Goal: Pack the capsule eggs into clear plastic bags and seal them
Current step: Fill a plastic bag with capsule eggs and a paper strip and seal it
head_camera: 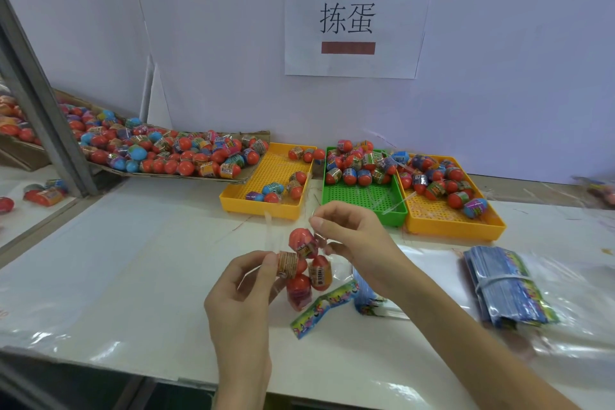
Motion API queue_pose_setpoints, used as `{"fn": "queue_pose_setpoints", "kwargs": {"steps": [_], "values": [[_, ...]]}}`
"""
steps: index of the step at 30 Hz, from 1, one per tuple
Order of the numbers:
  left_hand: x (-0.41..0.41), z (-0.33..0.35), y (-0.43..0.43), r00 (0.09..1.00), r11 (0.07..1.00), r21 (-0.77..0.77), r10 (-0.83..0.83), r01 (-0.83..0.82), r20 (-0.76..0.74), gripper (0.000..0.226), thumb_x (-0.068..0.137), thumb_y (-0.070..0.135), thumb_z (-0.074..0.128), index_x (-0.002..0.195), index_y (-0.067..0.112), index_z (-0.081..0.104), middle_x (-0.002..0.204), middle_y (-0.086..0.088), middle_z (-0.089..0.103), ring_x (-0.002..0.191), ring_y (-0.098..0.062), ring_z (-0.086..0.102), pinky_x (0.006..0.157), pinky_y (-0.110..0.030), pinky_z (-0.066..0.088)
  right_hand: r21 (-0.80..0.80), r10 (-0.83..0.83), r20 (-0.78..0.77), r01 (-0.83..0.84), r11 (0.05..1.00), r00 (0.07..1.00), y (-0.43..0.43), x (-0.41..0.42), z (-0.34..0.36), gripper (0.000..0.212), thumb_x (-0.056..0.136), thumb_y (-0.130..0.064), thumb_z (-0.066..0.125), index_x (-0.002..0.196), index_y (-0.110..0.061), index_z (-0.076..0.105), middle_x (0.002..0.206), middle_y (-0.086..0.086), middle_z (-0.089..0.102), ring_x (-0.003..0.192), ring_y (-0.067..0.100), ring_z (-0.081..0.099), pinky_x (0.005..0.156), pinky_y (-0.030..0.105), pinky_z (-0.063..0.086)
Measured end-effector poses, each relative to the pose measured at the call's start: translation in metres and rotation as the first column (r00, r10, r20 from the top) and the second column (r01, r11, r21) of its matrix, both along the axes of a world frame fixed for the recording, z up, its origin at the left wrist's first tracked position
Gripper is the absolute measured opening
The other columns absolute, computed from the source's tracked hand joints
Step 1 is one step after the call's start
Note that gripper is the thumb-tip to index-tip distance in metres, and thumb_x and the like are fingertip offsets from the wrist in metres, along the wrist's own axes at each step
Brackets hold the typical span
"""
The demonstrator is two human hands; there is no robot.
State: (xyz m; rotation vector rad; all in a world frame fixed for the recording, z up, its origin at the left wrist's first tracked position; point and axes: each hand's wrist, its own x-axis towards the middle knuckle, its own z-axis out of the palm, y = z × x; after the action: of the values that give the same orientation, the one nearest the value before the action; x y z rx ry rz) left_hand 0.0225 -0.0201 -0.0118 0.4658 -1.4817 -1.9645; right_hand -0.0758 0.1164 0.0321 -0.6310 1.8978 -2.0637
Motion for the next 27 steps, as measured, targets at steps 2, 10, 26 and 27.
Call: {"fn": "queue_pose_setpoints", "kwargs": {"steps": [2, 10, 26, 27], "values": [[-0.0002, -0.001, 0.0, 0.999, 0.999, 0.003, 0.044, -0.044, 0.009, 0.006, 0.084, 0.031, 0.071, 0.082, 0.027, 0.075, 0.085, 0.004, 0.075, 0.089, -0.013, 0.073, 0.063, -0.023, 0.06, 0.001, 0.003, -0.001, -0.003, 1.0, 1.0, 0.0, -0.0001, -0.0008, 0.011, 0.092, -0.01, 0.071, 0.083, -0.015, 0.073, 0.073, 0.002, 0.066, 0.066, 0.013, 0.06, 0.062, 0.023, 0.051], [0.0018, 0.0002, 0.0001, 0.981, 0.981, 0.028, 0.194, -0.193, -0.022, 0.006, 0.095, 0.018, 0.065, 0.09, 0.02, 0.068, 0.083, 0.007, 0.074, 0.084, -0.006, 0.072, 0.057, -0.019, 0.057, 0.135, 0.027, 0.027, -0.03, 0.99, 0.999, -0.0033, 0.0028, -0.0035, 0.008, 0.089, -0.018, 0.076, 0.083, -0.022, 0.077, 0.082, 0.002, 0.074, 0.073, 0.01, 0.066, 0.068, 0.022, 0.053], [-0.0009, -0.0037, 0.0024, 0.969, 0.959, -0.143, 0.246, -0.243, 0.004, 0.018, 0.097, 0.029, 0.064, 0.085, 0.042, 0.063, 0.082, 0.016, 0.067, 0.071, -0.005, 0.066, 0.069, -0.028, 0.052, 0.099, -0.015, -0.016, 0.016, 0.995, 1.0, -0.0043, 0.0036, -0.0034, 0.011, 0.097, -0.004, 0.062, 0.087, -0.007, 0.064, 0.07, -0.004, 0.067, 0.066, 0.01, 0.062, 0.062, 0.022, 0.05], [-0.0015, -0.0041, 0.002, 0.968, 0.959, -0.138, 0.249, -0.245, 0.009, 0.019, 0.098, 0.028, 0.063, 0.084, 0.042, 0.062, 0.081, 0.017, 0.066, 0.072, -0.003, 0.066, 0.068, -0.028, 0.052, 0.107, -0.01, -0.027, 0.012, 0.994, 1.0, -0.0054, 0.0046, -0.0034, 0.011, 0.098, -0.004, 0.061, 0.088, -0.007, 0.063, 0.071, -0.004, 0.067, 0.067, 0.01, 0.062, 0.062, 0.022, 0.051]]}}
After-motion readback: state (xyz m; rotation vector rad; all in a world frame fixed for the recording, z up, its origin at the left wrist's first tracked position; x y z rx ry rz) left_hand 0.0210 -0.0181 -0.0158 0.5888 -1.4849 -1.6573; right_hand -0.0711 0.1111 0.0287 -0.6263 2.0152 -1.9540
